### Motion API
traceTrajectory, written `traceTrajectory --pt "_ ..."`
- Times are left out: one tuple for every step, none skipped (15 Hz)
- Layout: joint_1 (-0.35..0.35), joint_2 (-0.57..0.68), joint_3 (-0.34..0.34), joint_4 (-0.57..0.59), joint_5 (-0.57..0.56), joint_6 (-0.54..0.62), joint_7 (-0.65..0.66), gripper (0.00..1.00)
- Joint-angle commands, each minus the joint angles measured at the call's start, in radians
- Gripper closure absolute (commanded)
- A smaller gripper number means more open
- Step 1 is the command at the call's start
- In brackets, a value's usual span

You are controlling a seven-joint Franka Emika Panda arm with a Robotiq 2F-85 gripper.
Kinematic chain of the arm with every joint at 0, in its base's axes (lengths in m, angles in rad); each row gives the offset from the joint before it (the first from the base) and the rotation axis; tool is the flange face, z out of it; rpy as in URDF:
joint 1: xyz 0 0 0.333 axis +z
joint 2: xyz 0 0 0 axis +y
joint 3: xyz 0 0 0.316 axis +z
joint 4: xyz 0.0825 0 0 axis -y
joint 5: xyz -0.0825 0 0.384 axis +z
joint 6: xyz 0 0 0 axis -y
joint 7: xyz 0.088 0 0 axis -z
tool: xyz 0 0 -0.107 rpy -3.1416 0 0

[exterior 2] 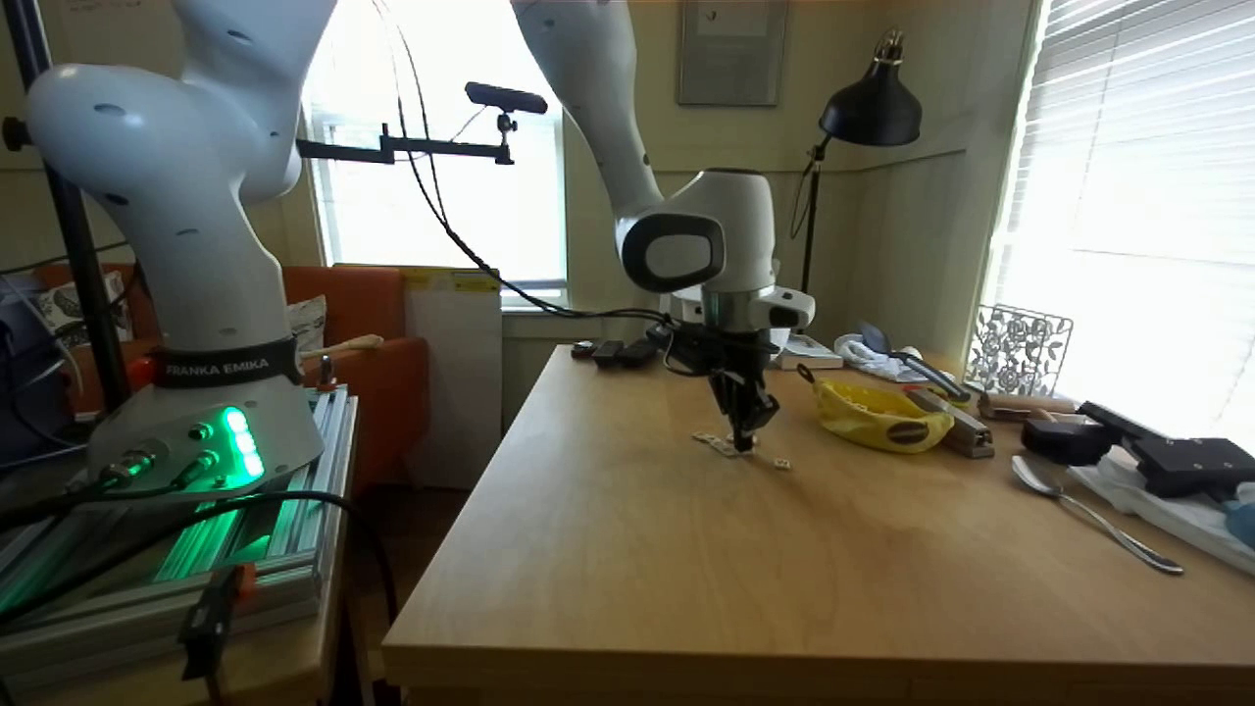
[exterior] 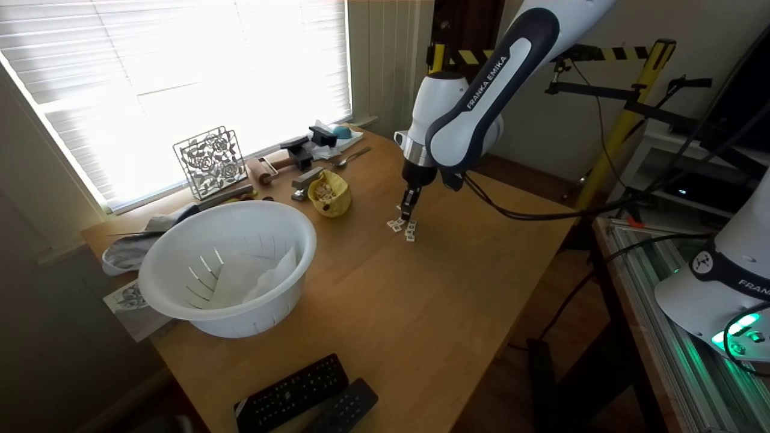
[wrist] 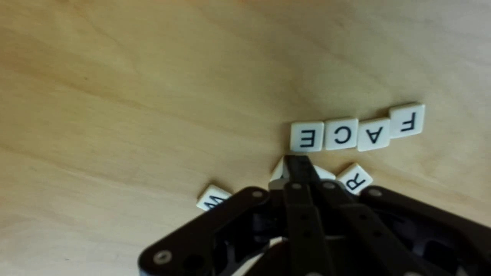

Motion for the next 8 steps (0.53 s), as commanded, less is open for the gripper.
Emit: traceTrajectory --pt "-0.006 0.052 0.025 0.008 0.013 -0.004 -0.022 1.00" --pt "-0.005 0.052 0.028 0.008 0.013 -0.005 -0.022 1.00" --pt "-0.005 0.052 0.031 0.008 0.013 -0.005 -0.022 1.00" --pt "-0.005 0.052 0.034 0.008 0.013 -0.005 -0.024 1.00" --pt "-0.004 0.052 0.037 0.007 0.013 -0.004 -0.024 1.00" --pt "-0.003 0.052 0.040 0.007 0.014 -0.003 -0.023 1.00" --pt "-0.002 0.052 0.045 0.007 0.015 -0.004 -0.023 1.00" --pt "-0.002 0.053 0.051 0.007 0.018 -0.003 -0.023 1.00"
